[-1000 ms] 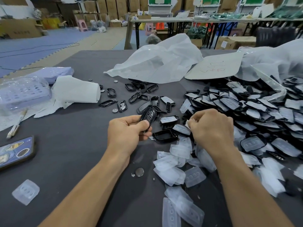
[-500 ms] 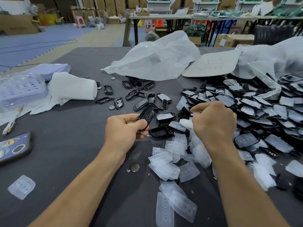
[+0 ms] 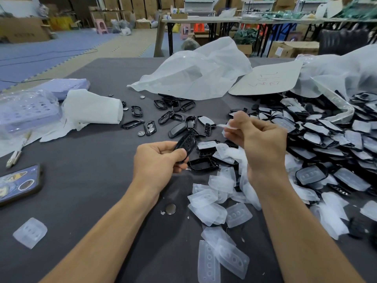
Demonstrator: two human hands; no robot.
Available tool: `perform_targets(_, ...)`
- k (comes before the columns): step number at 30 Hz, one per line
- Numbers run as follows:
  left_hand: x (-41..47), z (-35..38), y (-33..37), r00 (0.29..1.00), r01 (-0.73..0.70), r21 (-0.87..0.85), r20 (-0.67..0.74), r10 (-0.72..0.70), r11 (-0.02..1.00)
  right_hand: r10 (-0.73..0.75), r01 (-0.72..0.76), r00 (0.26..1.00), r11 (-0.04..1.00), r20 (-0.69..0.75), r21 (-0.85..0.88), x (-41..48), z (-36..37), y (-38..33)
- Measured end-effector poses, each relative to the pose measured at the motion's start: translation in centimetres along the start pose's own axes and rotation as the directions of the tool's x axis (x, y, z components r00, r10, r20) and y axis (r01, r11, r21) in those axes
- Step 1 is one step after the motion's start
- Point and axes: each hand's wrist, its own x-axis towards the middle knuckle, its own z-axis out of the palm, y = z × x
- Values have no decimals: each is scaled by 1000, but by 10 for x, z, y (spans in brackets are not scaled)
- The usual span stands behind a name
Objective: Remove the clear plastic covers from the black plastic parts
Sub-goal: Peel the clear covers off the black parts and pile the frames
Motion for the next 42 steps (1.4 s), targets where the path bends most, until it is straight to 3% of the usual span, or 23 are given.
perform_targets(2, 0, 0, 0, 1000, -3, 0, 5, 2, 1000, 127, -143, 988, 968, 92, 204, -3, 6, 2)
perform_targets(8, 3, 1, -1, 1000, -12, -17, 6, 12, 1000, 205, -249, 961, 935, 188, 253, -11, 14, 5)
perform_targets(17, 6, 3, -3, 1000, -15, 7, -5, 16, 1000, 224, -243, 949, 968, 222, 63, -10, 16, 9)
perform_targets(23, 8, 2, -6, 999, -13, 39, -32, 15, 999, 148, -134, 964, 988, 220, -74, -9, 18, 11)
perform_targets(29, 8, 0, -8, 999, -43, 84, -14, 44, 996, 62, 59, 902, 962, 426, -265, -16, 19, 14)
perform_targets(33, 8, 0, -9, 996, -93, 133, 6, 93, 987, 9, 152, 923, 910, 384, -386, -20, 18, 18)
perform_targets(35, 9, 0, -10, 995, -91, 146, -27, 96, 985, -26, 149, 943, 924, 331, -352, -17, 17, 18)
perform_targets(38, 8, 0, -9, 992, -103, 186, -56, 115, 977, -7, 64, 947, 984, 320, -166, -14, 16, 14)
perform_targets(40, 6, -1, -8, 991, -110, 218, -47, 123, 970, 35, -7, 905, 998, 423, -69, -13, 15, 10)
perform_targets(42, 3, -1, -5, 992, -125, 233, -3, 129, 964, 57, -16, 845, 997, 531, -82, -15, 16, 8)
